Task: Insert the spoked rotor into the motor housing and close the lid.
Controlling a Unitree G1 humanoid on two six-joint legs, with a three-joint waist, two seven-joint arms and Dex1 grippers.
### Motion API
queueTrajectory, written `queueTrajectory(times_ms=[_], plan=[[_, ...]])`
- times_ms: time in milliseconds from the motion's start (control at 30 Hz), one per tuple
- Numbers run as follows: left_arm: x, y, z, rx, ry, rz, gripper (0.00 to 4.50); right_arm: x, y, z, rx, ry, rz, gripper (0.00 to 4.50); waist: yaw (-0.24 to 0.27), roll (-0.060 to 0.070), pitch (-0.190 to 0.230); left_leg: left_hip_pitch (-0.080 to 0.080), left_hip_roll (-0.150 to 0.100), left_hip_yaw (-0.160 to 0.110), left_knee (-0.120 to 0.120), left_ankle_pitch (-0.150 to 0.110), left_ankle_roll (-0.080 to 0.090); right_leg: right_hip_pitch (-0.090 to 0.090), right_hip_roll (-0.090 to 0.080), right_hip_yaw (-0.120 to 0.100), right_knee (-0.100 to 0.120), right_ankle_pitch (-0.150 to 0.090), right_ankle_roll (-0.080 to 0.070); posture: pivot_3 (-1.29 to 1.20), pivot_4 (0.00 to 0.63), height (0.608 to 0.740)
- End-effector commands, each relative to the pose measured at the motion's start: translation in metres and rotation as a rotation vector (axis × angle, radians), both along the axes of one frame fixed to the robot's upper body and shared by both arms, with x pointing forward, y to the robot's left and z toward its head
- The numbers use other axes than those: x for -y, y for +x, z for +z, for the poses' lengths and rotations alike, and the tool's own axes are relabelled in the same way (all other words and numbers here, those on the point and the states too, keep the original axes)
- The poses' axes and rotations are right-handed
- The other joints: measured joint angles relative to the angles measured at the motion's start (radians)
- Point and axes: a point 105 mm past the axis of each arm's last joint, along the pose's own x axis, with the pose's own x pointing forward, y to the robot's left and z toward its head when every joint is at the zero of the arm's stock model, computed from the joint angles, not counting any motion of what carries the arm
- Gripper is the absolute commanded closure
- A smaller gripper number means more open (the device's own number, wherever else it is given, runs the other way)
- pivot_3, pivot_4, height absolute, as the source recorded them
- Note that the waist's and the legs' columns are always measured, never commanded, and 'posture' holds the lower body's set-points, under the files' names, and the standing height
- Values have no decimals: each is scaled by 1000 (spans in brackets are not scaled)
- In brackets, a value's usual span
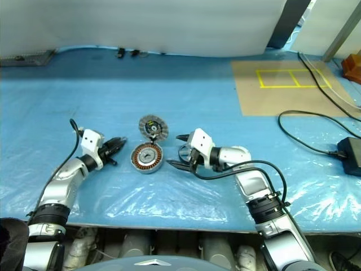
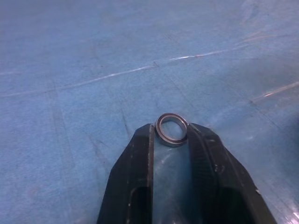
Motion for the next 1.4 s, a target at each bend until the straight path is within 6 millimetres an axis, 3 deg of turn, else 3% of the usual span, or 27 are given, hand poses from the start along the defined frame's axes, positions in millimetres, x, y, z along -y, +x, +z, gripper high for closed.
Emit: queueTrajectory(times_ms=[33,400,767,1400], plan=[[-3,-4,-9,-47,12,7,2245,-2,0,6,27,10,7,0,0,0,0,0,0,0,0,0,0,0,0,0,0,0,0,0,150,740],[2,-3,-5,-29,39,-20,2245,-2,-1,4,22,9,3,0,0,0,0,0,0,0,0,0,0,0,0,0,0,0,0,0,150,740],[40,8,6,-35,-23,-149,2245,0,-1,2,15,-1,4,0,6,0,0,-1,0,0,0,0,0,0,0,0,-1,0,0,0,150,740],[52,22,1,-49,25,-195,2245,1,1,3,19,-2,-11,0,3,0,0,-1,0,0,0,0,0,-1,0,0,-1,0,0,0,150,740]])
